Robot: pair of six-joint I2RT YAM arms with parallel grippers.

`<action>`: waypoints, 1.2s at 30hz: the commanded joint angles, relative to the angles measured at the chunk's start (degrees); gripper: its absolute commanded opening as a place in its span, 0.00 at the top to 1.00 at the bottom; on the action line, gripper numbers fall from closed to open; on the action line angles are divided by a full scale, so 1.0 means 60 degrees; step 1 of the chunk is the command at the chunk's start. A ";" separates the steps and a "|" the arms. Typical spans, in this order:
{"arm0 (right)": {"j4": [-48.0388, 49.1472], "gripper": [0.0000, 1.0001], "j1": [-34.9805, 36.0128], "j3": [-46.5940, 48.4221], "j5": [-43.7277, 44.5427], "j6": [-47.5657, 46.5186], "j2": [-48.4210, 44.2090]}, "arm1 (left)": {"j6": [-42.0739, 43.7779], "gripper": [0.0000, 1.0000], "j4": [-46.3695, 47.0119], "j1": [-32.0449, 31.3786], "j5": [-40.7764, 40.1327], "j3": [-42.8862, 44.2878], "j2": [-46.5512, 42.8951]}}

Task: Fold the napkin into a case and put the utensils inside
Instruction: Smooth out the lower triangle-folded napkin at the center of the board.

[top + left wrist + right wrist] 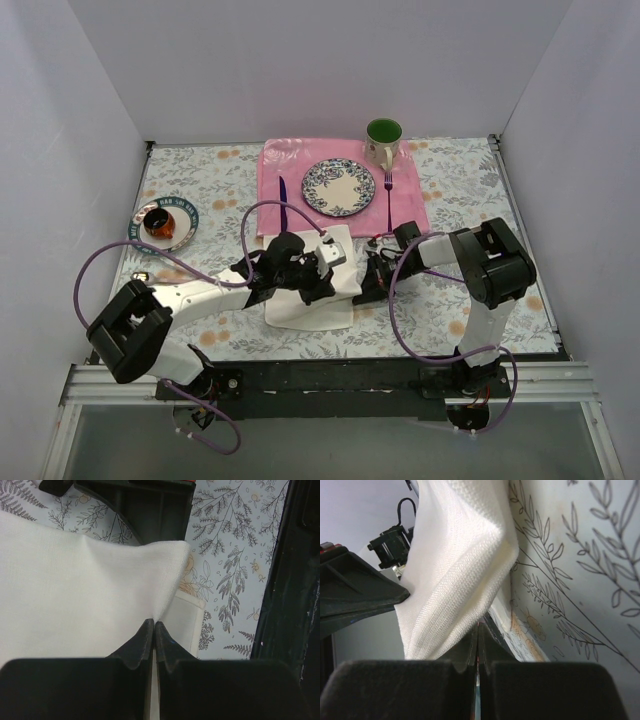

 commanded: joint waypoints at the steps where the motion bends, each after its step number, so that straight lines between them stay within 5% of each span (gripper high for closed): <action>1: 0.0789 0.99 0.0255 -0.0271 0.0356 0.1615 -0.0196 | 0.0162 1.00 0.0128 0.0056 0.0285 -0.0226 -0.0385; 9: -0.0809 0.99 0.0913 0.0609 0.1748 0.1571 -0.0268 | 0.0192 1.00 0.0113 0.0056 0.0344 -0.0416 -0.0517; 18: 0.1941 0.99 0.1163 -0.0840 0.3346 0.2331 -0.1939 | 0.0074 1.00 0.0128 0.0041 0.0344 -0.0724 -0.0664; 36: 0.1681 0.99 0.1310 -0.0739 0.4195 0.2231 -0.0826 | 0.0674 1.00 -0.0487 -0.0134 0.0827 -0.1017 -0.1044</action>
